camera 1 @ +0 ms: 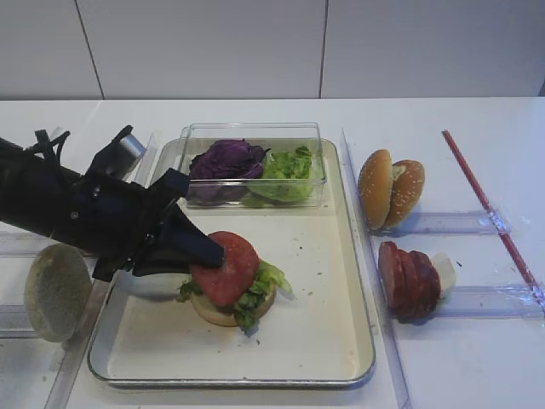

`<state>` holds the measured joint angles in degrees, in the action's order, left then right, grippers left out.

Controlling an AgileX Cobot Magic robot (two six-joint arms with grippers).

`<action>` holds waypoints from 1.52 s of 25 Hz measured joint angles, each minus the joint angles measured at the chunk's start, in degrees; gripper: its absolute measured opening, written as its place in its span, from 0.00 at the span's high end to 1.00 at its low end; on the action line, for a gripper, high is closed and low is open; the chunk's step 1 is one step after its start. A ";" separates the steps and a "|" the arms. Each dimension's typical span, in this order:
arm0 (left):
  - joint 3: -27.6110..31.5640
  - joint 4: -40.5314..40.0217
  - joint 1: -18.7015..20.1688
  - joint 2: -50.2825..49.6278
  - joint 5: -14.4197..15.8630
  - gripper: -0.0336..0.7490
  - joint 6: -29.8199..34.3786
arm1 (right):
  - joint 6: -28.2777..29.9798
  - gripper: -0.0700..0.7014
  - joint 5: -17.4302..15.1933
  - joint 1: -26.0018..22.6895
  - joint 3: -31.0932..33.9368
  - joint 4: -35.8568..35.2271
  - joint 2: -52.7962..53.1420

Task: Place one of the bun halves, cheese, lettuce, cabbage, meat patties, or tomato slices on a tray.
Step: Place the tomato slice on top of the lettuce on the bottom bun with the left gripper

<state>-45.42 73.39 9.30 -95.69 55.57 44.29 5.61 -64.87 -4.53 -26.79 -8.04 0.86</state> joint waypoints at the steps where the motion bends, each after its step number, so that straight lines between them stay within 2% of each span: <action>1: 0.00 0.00 0.00 0.00 0.26 0.83 0.23 | 0.00 0.18 0.00 0.00 0.00 0.00 0.00; 4: 0.00 0.11 0.00 0.00 0.94 0.74 1.46 | 0.00 0.18 0.00 0.00 0.00 0.00 0.00; 9: 0.00 0.20 0.00 0.00 1.38 0.43 2.05 | 0.00 0.18 0.00 0.00 0.00 0.00 0.00; 12: 0.00 0.45 0.00 0.00 1.47 0.36 2.16 | 0.00 0.18 0.00 0.00 0.00 0.00 0.00; 25: 0.00 2.54 0.00 0.00 1.47 0.33 2.27 | 0.00 0.18 0.00 0.00 0.00 0.00 0.00; 38: -0.11 0.11 0.00 0.00 1.47 0.34 3.33 | 0.00 0.18 0.00 0.00 0.00 0.00 0.00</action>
<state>-45.53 73.50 9.30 -95.69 57.04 47.63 5.61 -64.87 -4.53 -26.79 -8.04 0.86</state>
